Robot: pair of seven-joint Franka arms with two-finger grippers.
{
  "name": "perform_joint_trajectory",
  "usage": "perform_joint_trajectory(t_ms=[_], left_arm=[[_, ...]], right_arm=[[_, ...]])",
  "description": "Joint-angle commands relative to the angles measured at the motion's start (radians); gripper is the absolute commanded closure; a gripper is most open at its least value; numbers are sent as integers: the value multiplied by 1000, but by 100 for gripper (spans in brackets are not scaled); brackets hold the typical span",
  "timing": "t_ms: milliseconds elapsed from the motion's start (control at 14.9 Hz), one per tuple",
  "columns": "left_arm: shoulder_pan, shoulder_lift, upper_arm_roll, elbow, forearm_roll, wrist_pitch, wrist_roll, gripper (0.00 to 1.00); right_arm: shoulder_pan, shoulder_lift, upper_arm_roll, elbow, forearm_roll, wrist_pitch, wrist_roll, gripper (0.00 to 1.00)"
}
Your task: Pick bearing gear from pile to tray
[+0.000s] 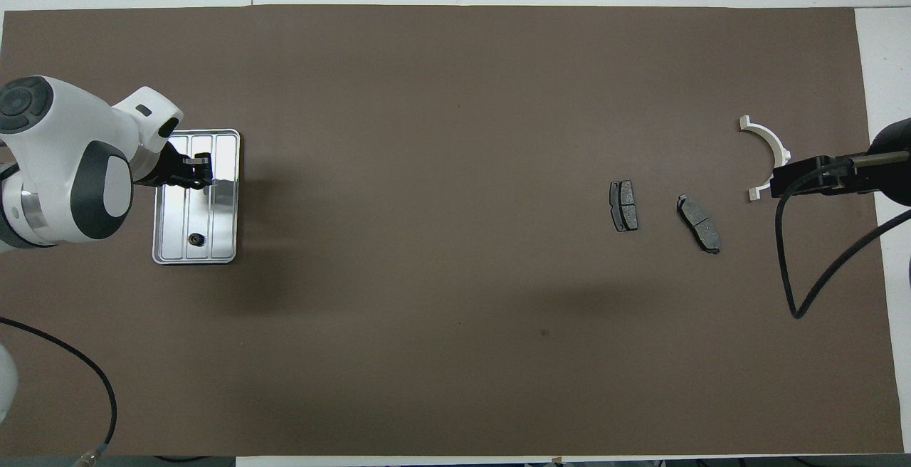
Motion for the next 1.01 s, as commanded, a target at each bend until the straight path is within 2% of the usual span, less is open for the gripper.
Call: perform_joint_trajectory(t_ms=[0, 403, 470, 537, 604, 671, 738, 939], left_arm=[[12, -4, -3, -36, -14, 60, 27, 97], [12, 3, -3, -53, -14, 79, 58, 92], [12, 3, -1, -55, -14, 80, 58, 86], [13, 2, -1, -52, -14, 71, 58, 61], [27, 0, -3, -44, -14, 57, 59, 22], [31, -6, -3, -35, -14, 42, 59, 1], [31, -20, -3, -18, -14, 7, 58, 0], [33, -133, 3, 34, -14, -177, 53, 0]], right_arm=[[-5, -28, 2, -30, 12, 19, -22, 0], [-3, -29, 3, -30, 13, 19, -20, 0], [-3, -29, 3, -29, 13, 22, -20, 0], [-3, -28, 5, -29, 16, 23, -18, 0], [-3, -29, 5, -30, 19, 23, -18, 0], [1, -29, 5, -30, 21, 19, -18, 0], [4, -31, 5, -30, 21, 17, -18, 0], [4, -31, 6, -30, 21, 17, -20, 0]])
